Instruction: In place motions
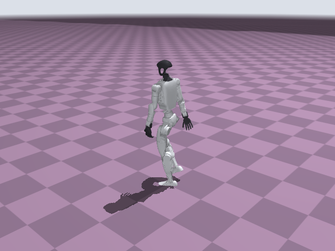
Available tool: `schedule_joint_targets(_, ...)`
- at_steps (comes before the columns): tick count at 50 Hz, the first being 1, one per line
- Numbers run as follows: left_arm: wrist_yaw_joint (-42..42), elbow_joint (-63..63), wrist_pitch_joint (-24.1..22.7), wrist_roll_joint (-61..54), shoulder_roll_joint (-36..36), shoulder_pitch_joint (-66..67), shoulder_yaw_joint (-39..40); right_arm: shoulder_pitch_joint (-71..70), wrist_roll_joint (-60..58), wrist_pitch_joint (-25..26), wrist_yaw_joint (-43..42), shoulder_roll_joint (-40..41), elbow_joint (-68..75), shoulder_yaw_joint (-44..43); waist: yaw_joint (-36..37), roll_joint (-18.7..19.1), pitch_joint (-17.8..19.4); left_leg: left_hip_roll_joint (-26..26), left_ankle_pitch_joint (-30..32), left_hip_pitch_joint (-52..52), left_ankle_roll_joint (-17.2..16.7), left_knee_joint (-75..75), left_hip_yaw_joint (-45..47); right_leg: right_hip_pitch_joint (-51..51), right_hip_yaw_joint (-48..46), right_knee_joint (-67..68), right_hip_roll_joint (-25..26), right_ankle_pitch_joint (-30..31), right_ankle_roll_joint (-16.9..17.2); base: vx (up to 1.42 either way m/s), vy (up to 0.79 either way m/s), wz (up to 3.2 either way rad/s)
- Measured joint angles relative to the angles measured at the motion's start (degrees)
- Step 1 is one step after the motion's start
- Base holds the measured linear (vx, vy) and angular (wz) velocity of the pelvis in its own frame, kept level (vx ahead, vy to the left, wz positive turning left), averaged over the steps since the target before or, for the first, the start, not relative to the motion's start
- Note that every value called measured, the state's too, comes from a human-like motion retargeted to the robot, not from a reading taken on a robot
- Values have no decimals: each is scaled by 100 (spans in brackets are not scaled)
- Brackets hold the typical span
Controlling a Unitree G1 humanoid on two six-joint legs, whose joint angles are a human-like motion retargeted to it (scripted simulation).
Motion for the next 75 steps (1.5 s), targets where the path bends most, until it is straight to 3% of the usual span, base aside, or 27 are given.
schedule_joint_targets(3,-102,311,41,173,-10,384,109,-104,-6,-20,12,53,-58,100,-31,-190,-127,-246,-96,90,-10,48,-57,1315,234,-2154,59,33,113,20,2,15)
schedule_joint_targets(5,-153,502,44,347,14,702,231,-200,-19,-19,52,99,-107,183,-18,-281,-194,-325,-225,167,-32,170,0,2124,-289,-3266,-39,-961,-367,22,4,-2)
schedule_joint_targets(6,-153,575,44,438,30,880,318,-252,-20,-23,85,124,-150,235,72,-366,-245,-373,-315,167,-34,317,116,2420,-822,-3697,-148,-1094,-605,20,6,-58)
schedule_joint_targets(7,-153,643,53,514,43,1054,406,-312,-7,-29,118,148,-193,296,203,-463,-290,-433,-380,146,-35,491,229,2638,-1080,-4079,-222,-1108,-748,16,7,-116)
schedule_joint_targets(9,-143,755,111,559,35,1333,594,-508,90,-43,190,195,-280,460,562,-674,-305,-543,-279,-11,-24,988,465,2686,-536,-4468,-302,-751,-619,1,10,-126)
schedule_joint_targets(12,-105,804,137,354,-80,1601,1024,-982,232,-77,310,304,-512,836,603,-925,-109,-340,666,-664,39,2479,703,2518,-462,-4415,-630,-570,-618,-22,8,-30)
schedule_joint_targets(15,-433,607,2,32,-96,1944,1119,-1341,198,-278,452,413,-968,1145,681,-1210,220,85,2168,-1701,579,4457,1066,2484,104,-4309,-714,-573,-724,-15,3,-17)
schedule_joint_targets(17,-618,573,37,106,-57,2041,1138,-1554,116,-442,633,459,-1250,1287,817,-1333,489,601,2011,-2232,898,5592,1231,2566,161,-4251,-750,-527,-784,-8,-1,-38)
schedule_joint_targets(20,-493,971,98,356,-91,1879,1264,-1685,-92,-441,616,562,-1589,1203,1156,-1369,603,1347,1111,-3189,1231,6948,1447,2541,171,-4243,-710,-492,-870,-12,2,-34)
schedule_joint_targets(25,-576,1005,69,273,-188,2033,1344,-1621,514,-682,449,604,-1818,1217,1605,-1548,477,1445,398,-4897,1018,8343,1061,2352,427,-4209,-783,-466,-906,3,4,-35)
schedule_joint_targets(30,-492,925,71,216,-175,2011,1414,-1486,489,-576,692,668,-1774,1137,1651,-1545,454,1394,198,-5342,922,8833,897,2366,684,-4120,-724,-555,-988,2,2,6)
schedule_joint_targets(36,-406,835,113,189,41,1854,1365,-1235,417,-535,547,654,-1447,1145,1357,-1409,220,1134,209,-4066,890,7811,951,2502,402,-4299,-679,-578,-945,10,-1,38)
schedule_joint_targets(40,-225,920,137,90,102,1694,1283,-971,204,-466,501,577,-1134,1158,982,-1316,-26,89,540,-2383,502,5489,808,2605,84,-4365,-749,-652,-833,12,0,44)
schedule_joint_targets(43,-87,1110,165,7,116,1439,1184,-790,-68,-413,430,474,-823,1107,855,-1159,-104,-580,1099,-866,130,2932,560,2727,-49,-4252,-669,-810,-751,17,-4,5)
schedule_joint_targets(45,-4,1149,168,-14,119,1279,1077,-623,-262,-341,342,419,-646,998,812,-979,-207,-825,-66,0,26,1500,425,2718,-187,-4086,-519,-964,-720,18,-7,-2)
schedule_joint_targets(47,67,1134,149,-38,77,1088,923,-468,-493,-236,217,341,-440,752,522,-674,-354,-477,-564,525,66,504,822,2621,-510,-3761,-339,-1140,-686,16,-7,82)
schedule_joint_targets(48,74,1117,137,-59,49,988,862,-389,-555,-168,142,297,-337,663,320,-509,-459,-534,-380,499,125,171,322,2498,-636,-3577,-240,-1122,-657,3,-8,118)
schedule_joint_targets(50,14,1100,132,-116,60,603,700,-337,-471,11,-18,263,-178,439,-81,-358,-321,-357,-83,358,-48,-4,-324,2214,-1031,-2951,-236,-669,-524,-25,-9,104)
schedule_joint_targets(53,40,828,95,-182,63,-25,281,-392,167,-43,-219,188,33,-12,102,-259,88,-162,-31,250,31,5,-255,1063,-586,-1051,-422,435,291,-40,-7,-4)
schedule_joint_targets(55,36,483,35,-218,51,-184,-116,-207,493,-240,-72,82,50,-100,105,-114,112,-59,-11,124,58,28,-402,122,-123,246,-162,467,419,-13,-2,1)
schedule_joint_targets(59,-114,-10,20,44,289,-437,-247,-216,340,121,55,-1,176,-26,-227,56,248,64,37,-152,119,100,-479,-1421,-665,2601,-663,-147,-324,-20,0,-6)
schedule_joint_targets(62,95,-74,-7,198,280,-433,-396,-118,239,97,-20,-22,289,-99,-239,208,250,226,75,-297,127,173,-579,-2236,-636,3507,-557,-318,-307,-3,-1,4)
schedule_joint_targets(68,-79,119,-6,169,275,-254,-320,-30,-163,58,101,-30,173,23,-319,329,198,369,83,-419,92,194,-516,-2455,-690,3487,-474,-369,-297,0,0,-9)
schedule_joint_targets(72,-60,385,17,257,223,-12,-147,-82,50,56,138,25,121,69,-59,80,105,198,88,-190,53,51,-169,-1557,-364,2405,-348,-360,-250,7,1,-45)
schedule_joint_targets(75,-103,581,33,300,162,245,0,-156,221,-4,219,66,50,140,164,-98,59,77,63,58,10,-61,100,-432,136,881,39,-197,-75,15,3,-33)
